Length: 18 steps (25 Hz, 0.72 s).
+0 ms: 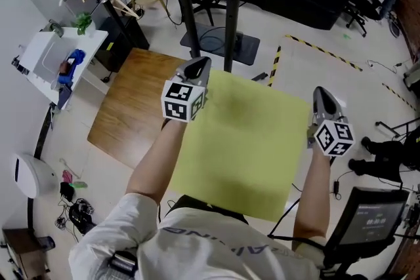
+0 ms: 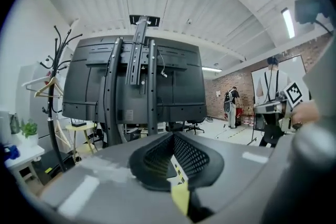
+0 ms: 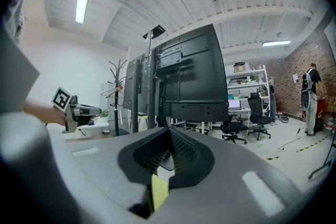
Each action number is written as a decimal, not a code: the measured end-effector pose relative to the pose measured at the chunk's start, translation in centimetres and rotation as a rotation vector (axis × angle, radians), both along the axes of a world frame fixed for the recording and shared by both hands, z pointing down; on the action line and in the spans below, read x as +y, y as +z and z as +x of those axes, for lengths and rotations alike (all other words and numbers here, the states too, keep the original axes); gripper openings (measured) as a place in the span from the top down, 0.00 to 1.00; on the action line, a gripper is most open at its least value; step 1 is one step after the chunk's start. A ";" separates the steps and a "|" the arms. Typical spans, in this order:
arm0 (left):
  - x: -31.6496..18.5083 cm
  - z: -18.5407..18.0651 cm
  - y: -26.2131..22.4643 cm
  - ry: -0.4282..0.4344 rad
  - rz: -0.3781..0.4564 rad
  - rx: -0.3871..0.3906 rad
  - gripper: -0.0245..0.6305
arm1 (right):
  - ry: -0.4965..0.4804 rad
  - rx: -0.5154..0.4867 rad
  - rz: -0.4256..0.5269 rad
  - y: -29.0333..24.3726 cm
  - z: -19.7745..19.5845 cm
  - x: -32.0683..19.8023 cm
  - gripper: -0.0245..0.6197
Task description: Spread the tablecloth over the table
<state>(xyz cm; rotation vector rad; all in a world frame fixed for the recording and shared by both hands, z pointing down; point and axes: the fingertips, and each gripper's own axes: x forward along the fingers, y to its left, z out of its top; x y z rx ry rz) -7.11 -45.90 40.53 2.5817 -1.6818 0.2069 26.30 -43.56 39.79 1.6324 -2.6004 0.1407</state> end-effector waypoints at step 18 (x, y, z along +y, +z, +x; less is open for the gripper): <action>19.5 -6.3 -2.4 0.085 0.051 0.064 0.95 | 0.144 0.021 0.044 -2.4 -6.1 22.5 0.95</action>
